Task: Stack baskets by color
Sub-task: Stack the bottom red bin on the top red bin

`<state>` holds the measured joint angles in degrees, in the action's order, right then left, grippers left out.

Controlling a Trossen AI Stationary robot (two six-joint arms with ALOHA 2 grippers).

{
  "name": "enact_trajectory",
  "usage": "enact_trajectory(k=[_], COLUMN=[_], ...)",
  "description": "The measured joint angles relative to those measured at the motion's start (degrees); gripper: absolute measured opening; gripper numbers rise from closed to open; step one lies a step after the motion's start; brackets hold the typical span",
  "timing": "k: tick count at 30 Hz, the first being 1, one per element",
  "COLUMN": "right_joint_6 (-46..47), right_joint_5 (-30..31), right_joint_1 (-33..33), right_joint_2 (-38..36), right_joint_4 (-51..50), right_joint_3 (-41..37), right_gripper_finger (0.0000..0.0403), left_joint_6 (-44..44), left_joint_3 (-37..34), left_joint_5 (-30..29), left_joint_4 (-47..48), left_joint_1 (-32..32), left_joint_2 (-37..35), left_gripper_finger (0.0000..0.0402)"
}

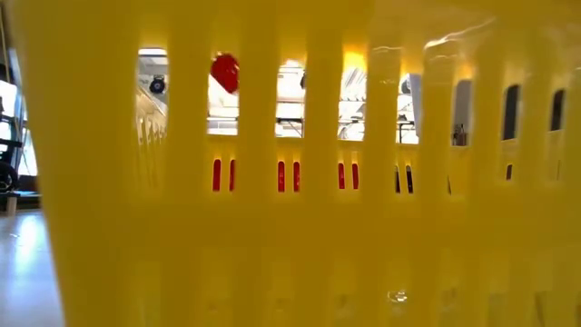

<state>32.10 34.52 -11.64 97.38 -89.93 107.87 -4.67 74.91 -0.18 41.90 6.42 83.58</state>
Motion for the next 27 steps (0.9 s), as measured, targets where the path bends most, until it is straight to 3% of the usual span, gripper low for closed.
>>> enact_trajectory(k=[8, 27], right_joint_6=[1.0, 0.9], right_joint_5=[1.2, 2.1], right_joint_1=[0.0, 0.0], right_joint_2=[0.0, 0.0], right_joint_4=[0.0, -0.1], right_joint_3=[0.0, 0.0], right_gripper_finger=[0.0096, 0.0096], left_joint_6=[2.5, 3.0], left_joint_3=[0.1, 0.2], left_joint_5=[5.6, 5.5], left_joint_4=[0.6, -0.1], left_joint_1=[-0.4, -1.6], left_joint_2=[6.8, 13.4], left_gripper_finger=[0.0000, 0.0000])
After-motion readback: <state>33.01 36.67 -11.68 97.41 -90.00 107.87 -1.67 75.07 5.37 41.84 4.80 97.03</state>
